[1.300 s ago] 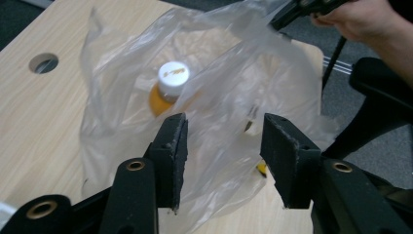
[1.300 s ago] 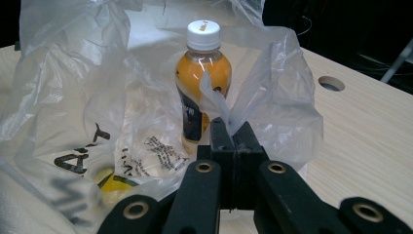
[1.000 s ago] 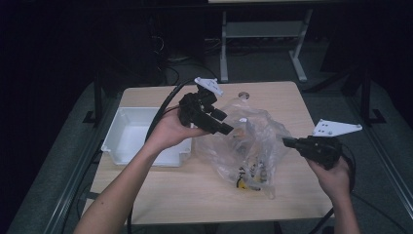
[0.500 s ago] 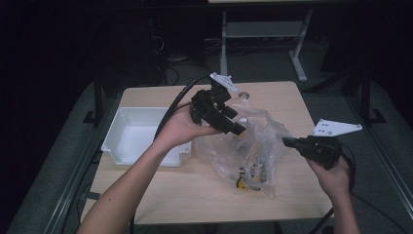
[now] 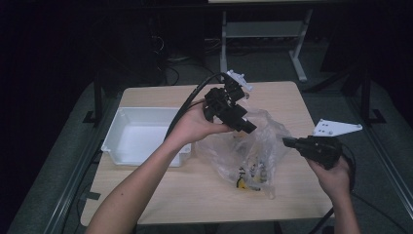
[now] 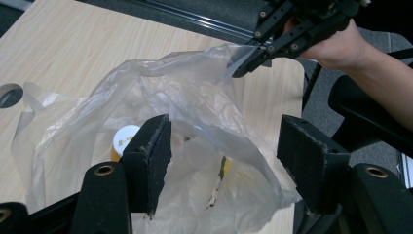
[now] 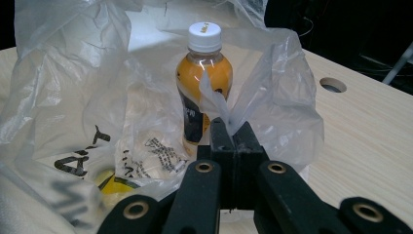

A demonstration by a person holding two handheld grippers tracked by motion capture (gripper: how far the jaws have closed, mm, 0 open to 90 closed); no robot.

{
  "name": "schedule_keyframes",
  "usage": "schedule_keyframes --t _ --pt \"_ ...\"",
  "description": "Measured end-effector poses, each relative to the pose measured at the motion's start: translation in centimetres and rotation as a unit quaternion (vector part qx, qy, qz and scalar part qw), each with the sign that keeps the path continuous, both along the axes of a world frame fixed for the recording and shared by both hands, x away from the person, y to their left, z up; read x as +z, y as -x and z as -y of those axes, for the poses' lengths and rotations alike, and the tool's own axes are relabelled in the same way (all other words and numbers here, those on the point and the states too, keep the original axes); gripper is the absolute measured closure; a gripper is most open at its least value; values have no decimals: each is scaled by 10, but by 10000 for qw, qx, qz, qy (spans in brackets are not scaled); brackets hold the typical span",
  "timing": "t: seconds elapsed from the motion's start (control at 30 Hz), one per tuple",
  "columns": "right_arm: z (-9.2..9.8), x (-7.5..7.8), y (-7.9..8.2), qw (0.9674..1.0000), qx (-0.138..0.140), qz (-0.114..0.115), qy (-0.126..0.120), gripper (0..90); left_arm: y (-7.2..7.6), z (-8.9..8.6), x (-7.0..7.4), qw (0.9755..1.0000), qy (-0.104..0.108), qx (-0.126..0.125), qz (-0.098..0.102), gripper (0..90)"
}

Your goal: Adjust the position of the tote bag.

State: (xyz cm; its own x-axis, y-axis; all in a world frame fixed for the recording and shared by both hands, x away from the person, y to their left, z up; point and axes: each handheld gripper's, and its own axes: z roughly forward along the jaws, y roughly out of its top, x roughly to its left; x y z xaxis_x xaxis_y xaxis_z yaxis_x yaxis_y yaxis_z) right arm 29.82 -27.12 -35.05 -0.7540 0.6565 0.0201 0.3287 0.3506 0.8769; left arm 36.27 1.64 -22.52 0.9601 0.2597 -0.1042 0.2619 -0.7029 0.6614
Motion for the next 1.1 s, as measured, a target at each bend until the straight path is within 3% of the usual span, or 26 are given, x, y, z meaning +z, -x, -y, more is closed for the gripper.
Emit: schedule_keyframes --t 0.2,0.3,0.5,0.67,0.73,0.93,1.1 --pt "0 0 0 10000 9 -3 -2 897 -3 8 -8 9998 -187 103 -46 365" --pt "-1 0 0 10000 10 -13 1 897 -4 9 -10 9995 -280 109 -61 414" --pt "0 0 0 10000 15 6 26 897 -6 6 -21 9987 -489 97 -95 597" --pt "-1 -1 -1 10000 15 -7 44 897 -6 0 -28 9979 -646 12 -45 844" --pt "-1 -1 -2 10000 31 -10 56 897 -6 -4 -30 9976 -697 -5 -10 895" --pt "-6 -2 -9 9998 25 -58 204 897 -9 -20 -35 9964 -771 253 232 900" --pt "-12 0 -25 9992 -38 -127 384 898 -14 -31 -44 9942 -902 472 358 900"
